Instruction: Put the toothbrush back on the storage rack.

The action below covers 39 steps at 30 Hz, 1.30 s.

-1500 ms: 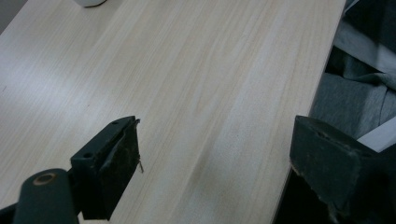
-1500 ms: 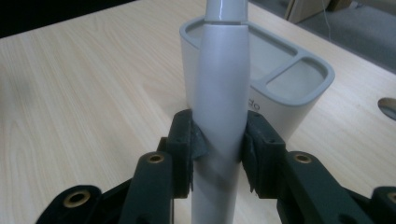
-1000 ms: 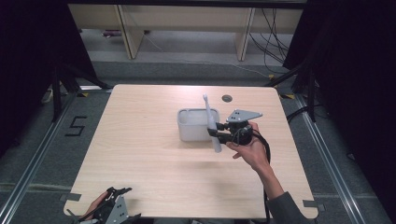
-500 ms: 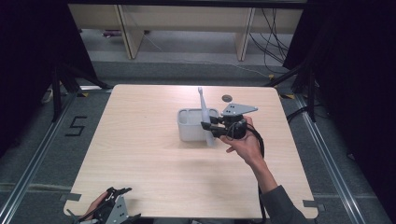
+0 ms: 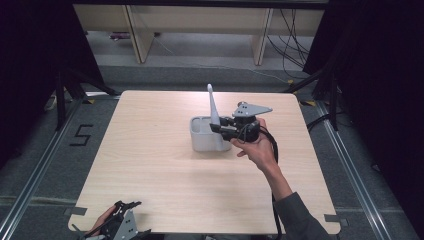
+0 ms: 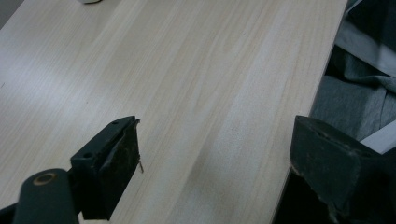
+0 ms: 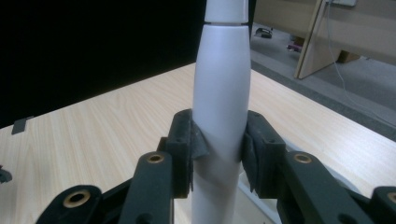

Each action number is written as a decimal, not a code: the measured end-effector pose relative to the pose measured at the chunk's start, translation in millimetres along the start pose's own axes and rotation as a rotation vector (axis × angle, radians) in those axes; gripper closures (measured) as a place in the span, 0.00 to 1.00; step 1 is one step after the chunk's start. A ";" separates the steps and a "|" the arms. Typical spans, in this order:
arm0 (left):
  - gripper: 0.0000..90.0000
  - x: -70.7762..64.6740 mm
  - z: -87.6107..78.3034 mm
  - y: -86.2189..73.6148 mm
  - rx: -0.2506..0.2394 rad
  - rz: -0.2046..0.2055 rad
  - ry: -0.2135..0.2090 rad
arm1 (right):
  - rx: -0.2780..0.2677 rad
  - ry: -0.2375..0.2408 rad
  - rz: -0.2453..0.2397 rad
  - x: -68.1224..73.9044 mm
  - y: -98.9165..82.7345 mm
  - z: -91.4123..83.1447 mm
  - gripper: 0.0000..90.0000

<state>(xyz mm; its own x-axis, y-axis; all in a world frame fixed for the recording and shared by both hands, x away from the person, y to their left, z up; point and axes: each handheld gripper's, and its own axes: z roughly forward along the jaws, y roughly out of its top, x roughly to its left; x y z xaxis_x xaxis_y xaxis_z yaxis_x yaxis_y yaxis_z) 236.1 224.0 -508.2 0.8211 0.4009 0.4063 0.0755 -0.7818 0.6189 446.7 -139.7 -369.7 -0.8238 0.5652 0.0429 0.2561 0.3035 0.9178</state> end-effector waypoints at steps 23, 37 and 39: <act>0.17 0.0 0.3 -0.6 0.004 0.003 -0.008 | -0.089 -0.034 0.029 -15.3 30.8 11.9 0.74; 0.17 -0.2 0.0 -0.7 0.005 0.003 -0.014 | -0.091 -0.086 0.063 -35.7 29.1 39.3 0.74; 0.17 -0.5 0.3 -0.6 0.010 0.005 -0.012 | -0.096 -0.088 0.064 -39.6 26.3 45.3 0.74</act>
<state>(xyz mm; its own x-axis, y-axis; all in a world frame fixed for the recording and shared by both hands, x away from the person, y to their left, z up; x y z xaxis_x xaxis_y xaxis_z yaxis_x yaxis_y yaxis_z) 235.9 224.2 -509.0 0.8285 0.3908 0.4011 0.0767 -0.7886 0.6101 508.9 -119.3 -365.2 -0.7589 0.6473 0.0720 0.2538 0.1921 0.9480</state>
